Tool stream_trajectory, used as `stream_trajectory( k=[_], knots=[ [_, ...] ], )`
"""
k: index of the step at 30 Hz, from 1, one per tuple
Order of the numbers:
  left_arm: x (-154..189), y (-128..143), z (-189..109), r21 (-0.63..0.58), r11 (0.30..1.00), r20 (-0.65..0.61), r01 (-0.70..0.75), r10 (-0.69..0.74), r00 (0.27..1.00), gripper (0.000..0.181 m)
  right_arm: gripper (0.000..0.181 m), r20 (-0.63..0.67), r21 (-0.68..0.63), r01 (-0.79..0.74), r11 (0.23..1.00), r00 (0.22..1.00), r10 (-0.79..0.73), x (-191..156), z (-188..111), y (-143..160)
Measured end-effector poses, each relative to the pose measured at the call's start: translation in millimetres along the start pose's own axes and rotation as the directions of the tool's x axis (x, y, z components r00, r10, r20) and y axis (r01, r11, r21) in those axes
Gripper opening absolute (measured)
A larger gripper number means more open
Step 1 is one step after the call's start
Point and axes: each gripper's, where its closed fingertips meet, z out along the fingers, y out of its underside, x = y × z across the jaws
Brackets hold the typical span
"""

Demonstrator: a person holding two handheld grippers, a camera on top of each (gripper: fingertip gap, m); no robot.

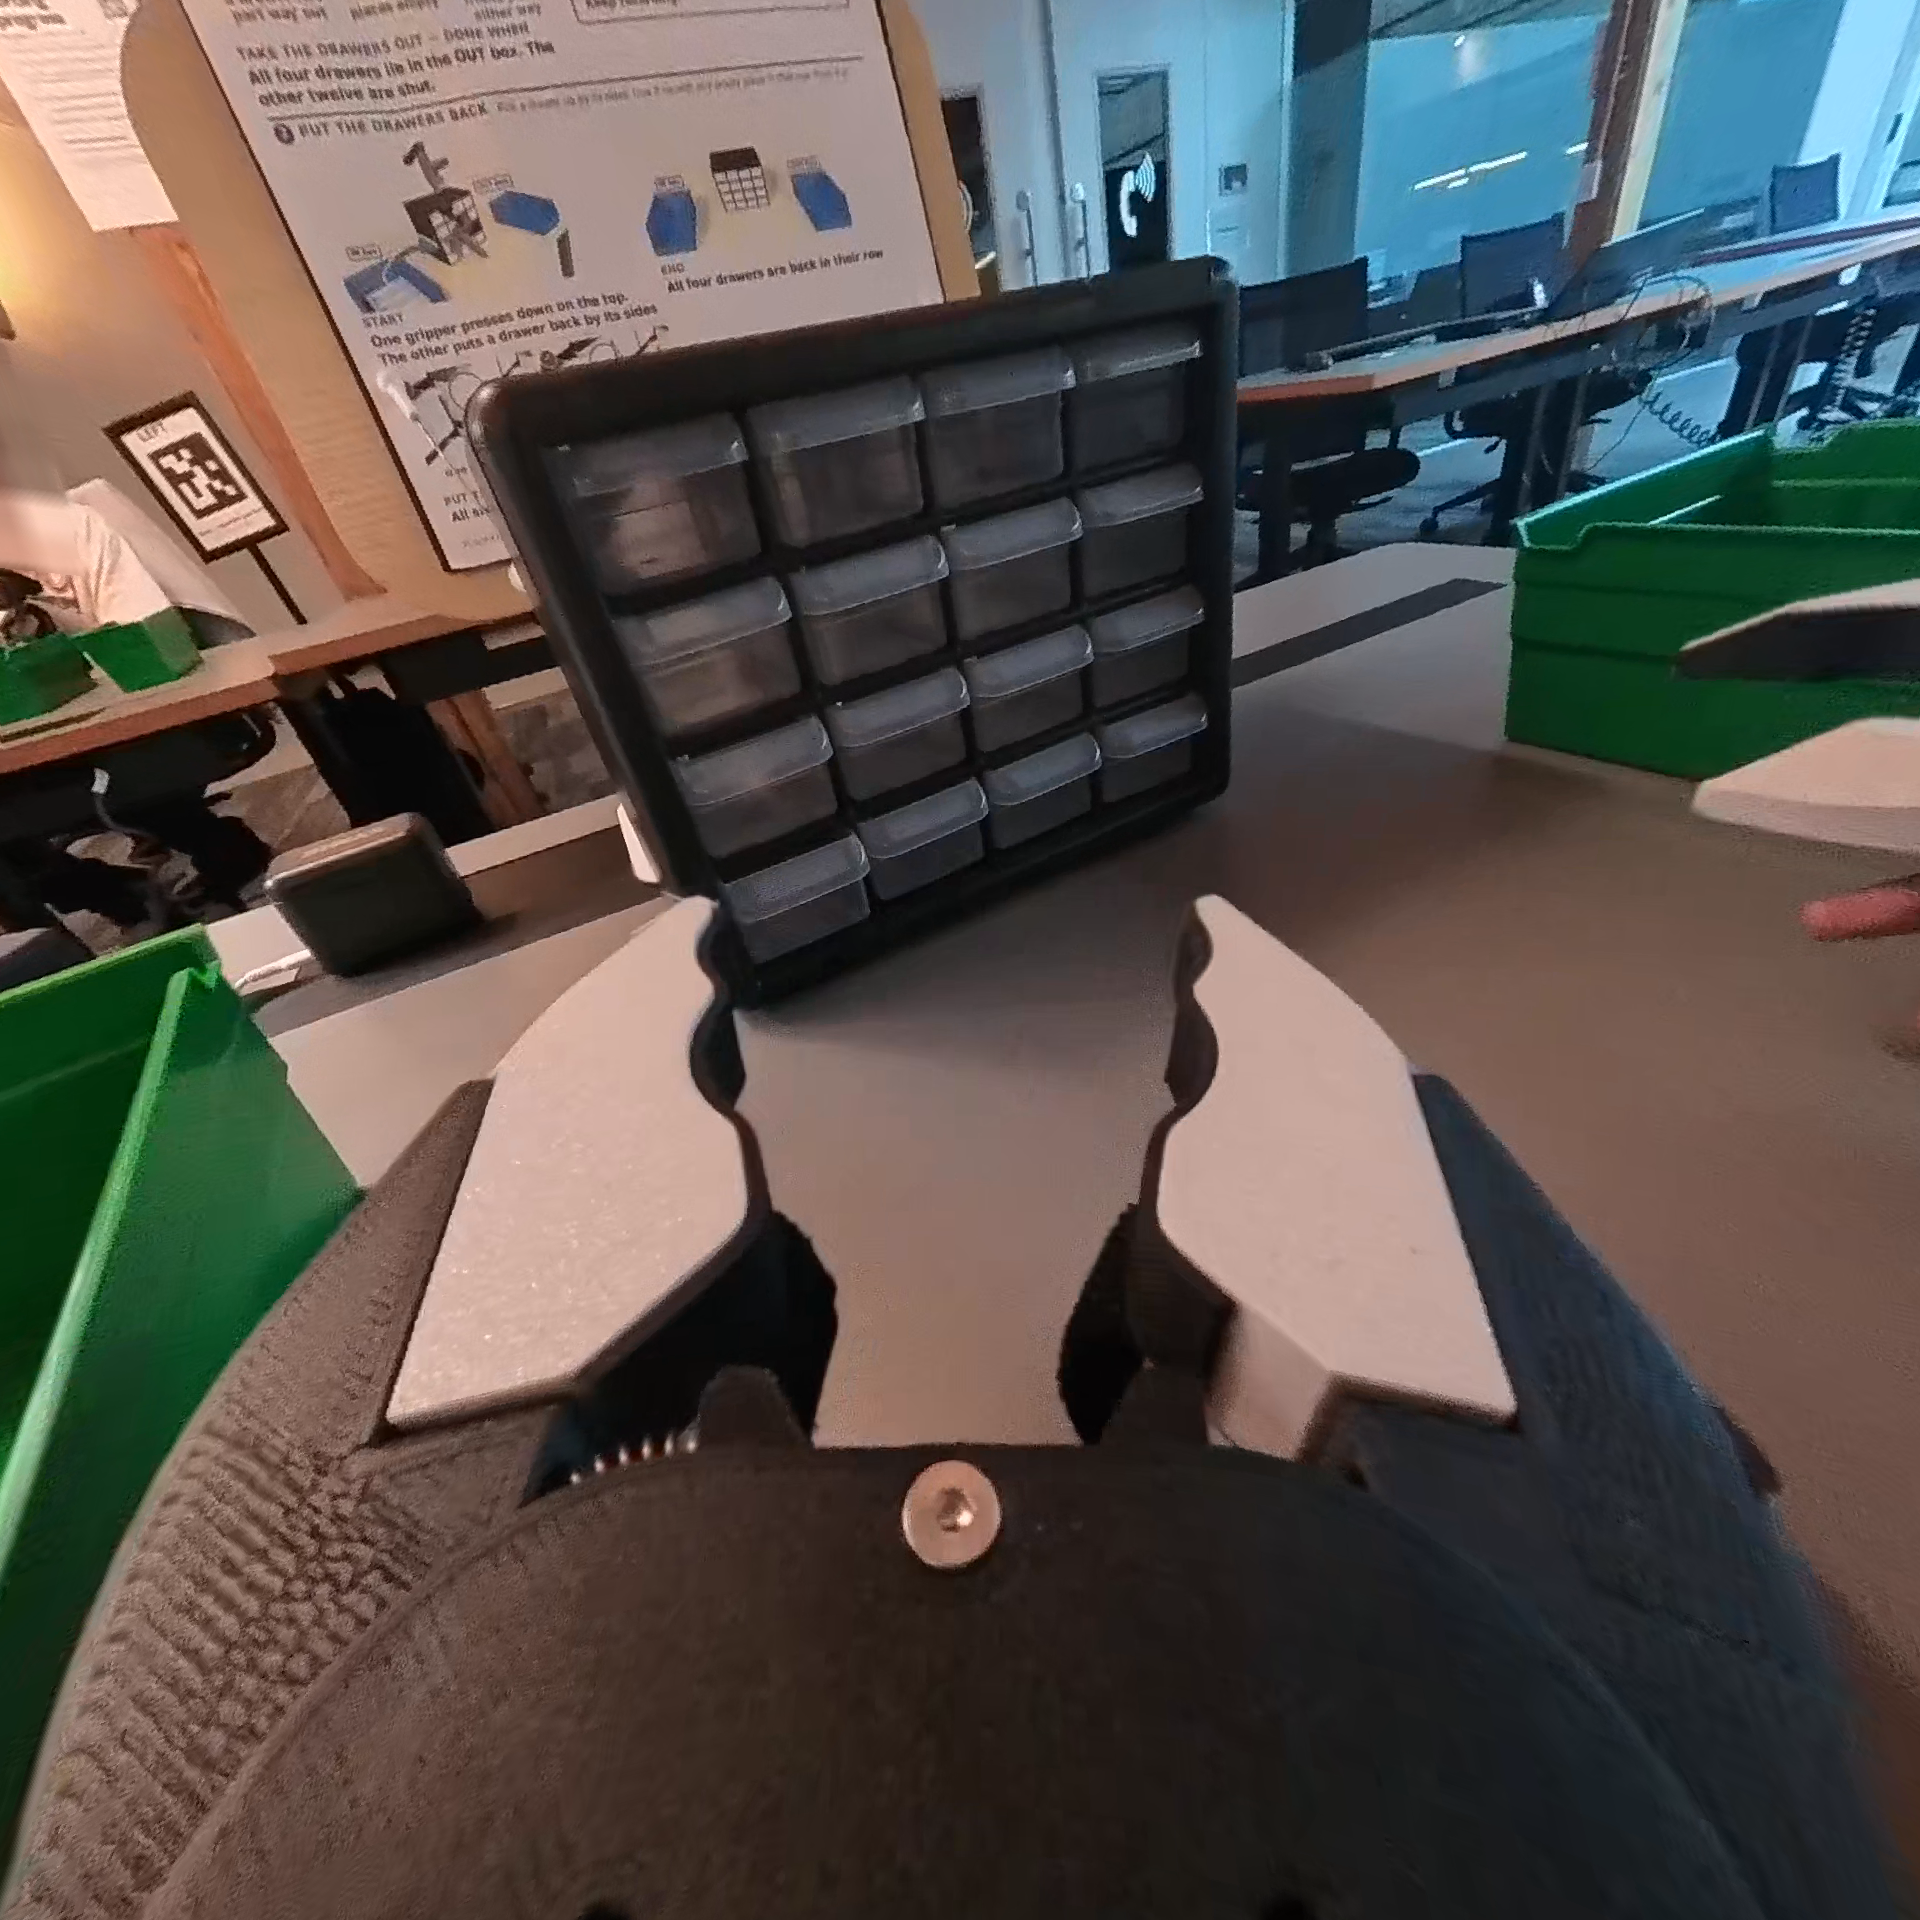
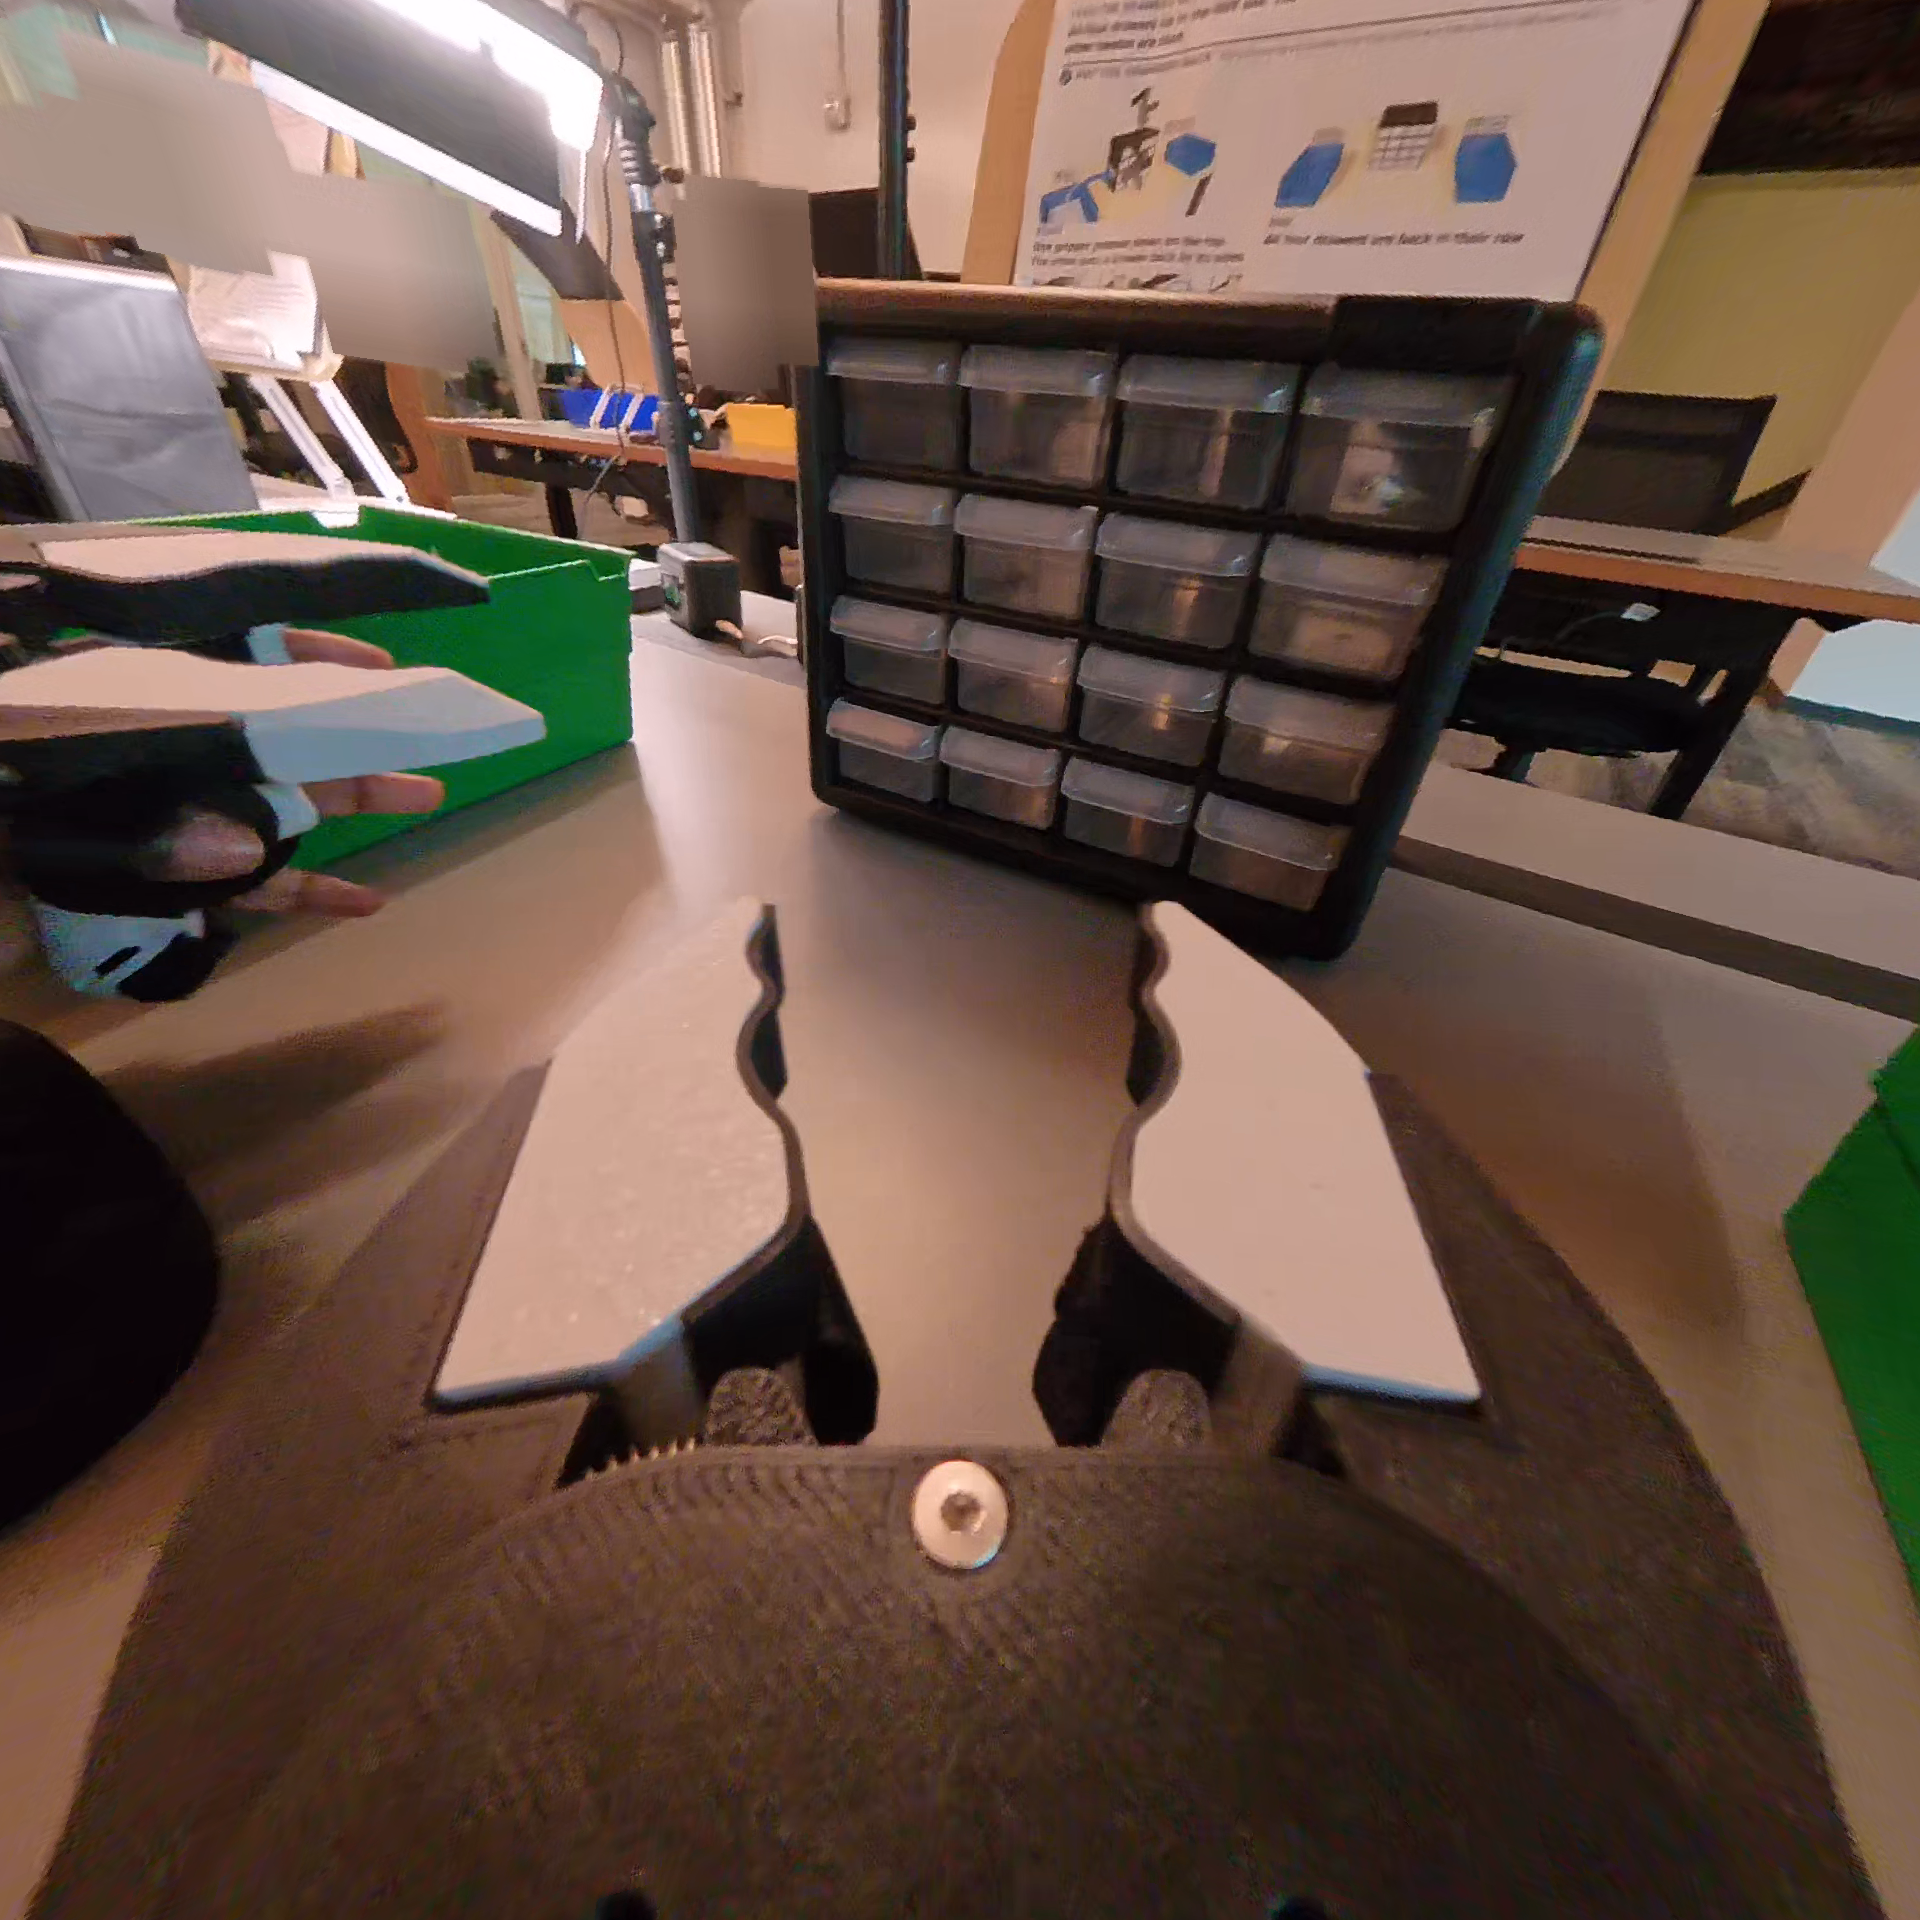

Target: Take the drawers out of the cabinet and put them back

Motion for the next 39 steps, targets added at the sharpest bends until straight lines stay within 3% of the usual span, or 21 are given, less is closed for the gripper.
stream_trajectory(
  k=[1, 2, 3, 7, 10, 13, 15, 20, 26, 30, 32, 35, 37, 39],
  knots=[
    [0, 0, 0, -0.002, 1.000, 0.003, -0.007, 0.007, 1.000, 0.079, 0.048, 0.027, 0.000, 0.006, 1.000, 1.000, -0.006, -4, 0, 0],
    [1, -1, -2, 0.003, 1.000, -0.008, -0.024, 0.024, 1.000, 0.049, 0.012, 0.072, 0.002, 0.020, 1.000, 0.997, -0.020, -11, -2, -1],
    [3, -3, -5, 0.017, 0.999, -0.031, -0.036, 0.037, 0.999, 0.000, 0.000, 0.109, 0.002, 0.012, 1.000, 0.994, -0.012, -17, -3, -2],
    [8, -1, -5, 0.003, 1.000, -0.052, -0.014, 0.014, 0.999, 0.000, 0.001, 0.192, -0.041, -0.085, 0.996, 0.977, 0.092, -25, 0, 1],
    [2, 3, -4, -0.014, 1.000, -0.014, -0.022, 0.022, 1.000, 0.011, 0.037, 0.219, -0.148, -0.098, 0.984, 0.967, 0.129, -31, 9, 12],
    [1, 2, -5, -0.023, 1.000, -0.008, 0.011, -0.011, 1.000, 0.017, 0.053, 0.297, -0.300, -0.046, 0.953, 0.945, 0.139, -46, 21, 20],
    [-2, 1, -6, -0.020, 0.999, 0.003, 0.038, -0.038, 0.999, 0.018, 0.056, 0.339, -0.338, 0.079, 0.938, 0.940, 0.043, -51, 36, 17],
    [-21, 3, -7, -0.017, 0.996, 0.091, 0.087, -0.085, 0.992, 0.028, 0.054, 0.326, -0.242, 0.414, 0.878, 0.887, -0.328, -42, 105, 6],
    [-37, -1, -10, 0.028, 0.985, 0.138, 0.169, -0.171, 0.976, 0.035, 0.039, 0.282, -0.088, 0.748, 0.658, 0.652, -0.703, -45, 184, 23],
    [-36, 2, -9, 0.012, 0.982, 0.117, 0.186, -0.186, 0.975, 0.035, 0.035, 0.252, -0.071, 0.854, 0.516, 0.516, -0.819, -46, 213, 33],
    [-31, 8, -6, -0.024, 0.984, 0.096, 0.176, -0.173, 0.980, 0.039, 0.032, 0.289, -0.097, 0.817, 0.568, 0.569, -0.770, -48, 211, 36],
    [-25, 12, -3, -0.050, 0.988, 0.069, 0.144, -0.141, 0.988, 0.040, 0.033, 0.306, -0.203, 0.667, 0.717, 0.739, -0.600, -41, 179, 27],
    [-18, 17, 0, -0.082, 0.990, 0.039, 0.116, -0.113, 0.993, 0.042, 0.041, 0.300, -0.291, 0.482, 0.826, 0.866, -0.399, -34, 146, 17],
    [-12, 21, 4, -0.110, 0.993, 0.020, 0.049, -0.047, 0.999, 0.043, 0.052, 0.296, -0.352, 0.260, 0.899, 0.942, -0.157, -34, 107, 7]
  ],
)
